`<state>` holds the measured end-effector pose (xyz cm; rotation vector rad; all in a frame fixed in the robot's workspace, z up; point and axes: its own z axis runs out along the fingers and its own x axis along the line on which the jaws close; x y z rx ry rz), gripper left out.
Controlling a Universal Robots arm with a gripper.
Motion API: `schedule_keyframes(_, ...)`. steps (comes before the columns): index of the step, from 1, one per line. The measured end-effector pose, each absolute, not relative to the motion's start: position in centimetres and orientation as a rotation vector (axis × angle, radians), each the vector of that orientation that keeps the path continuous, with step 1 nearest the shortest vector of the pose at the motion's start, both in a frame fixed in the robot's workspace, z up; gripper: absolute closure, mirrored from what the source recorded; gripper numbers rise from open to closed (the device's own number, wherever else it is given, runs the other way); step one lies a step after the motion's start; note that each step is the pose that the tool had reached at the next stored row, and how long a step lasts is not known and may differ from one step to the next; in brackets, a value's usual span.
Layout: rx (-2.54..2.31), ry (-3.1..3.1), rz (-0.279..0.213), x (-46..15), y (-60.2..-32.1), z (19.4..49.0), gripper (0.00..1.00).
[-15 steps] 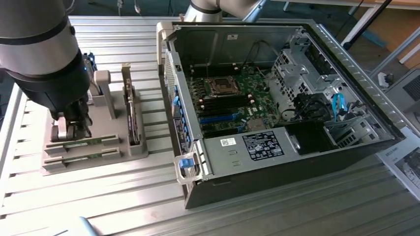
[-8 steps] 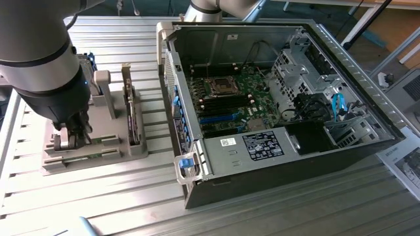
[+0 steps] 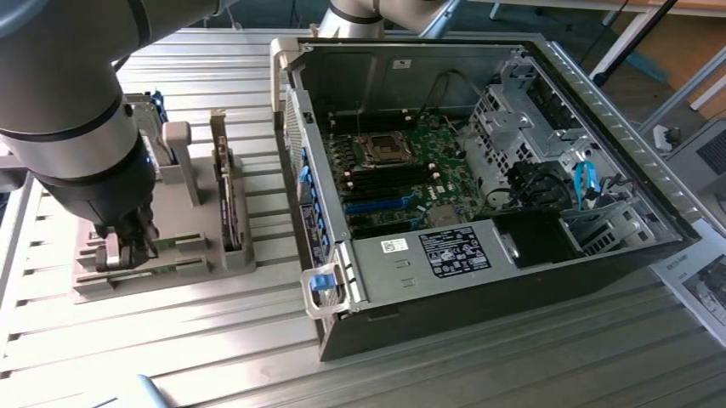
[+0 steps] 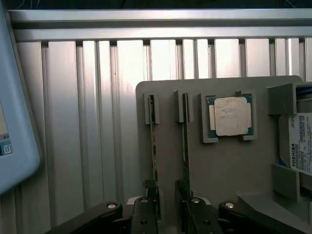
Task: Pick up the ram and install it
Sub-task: 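Pick up the ram and move it above insertion slot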
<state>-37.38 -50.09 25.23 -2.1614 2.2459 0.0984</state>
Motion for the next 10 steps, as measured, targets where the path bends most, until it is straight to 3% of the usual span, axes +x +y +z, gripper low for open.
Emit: schedule_keyframes(10, -2.162, 2.244, 0.1, -38.1, -50.1, 22.6, 0.7)
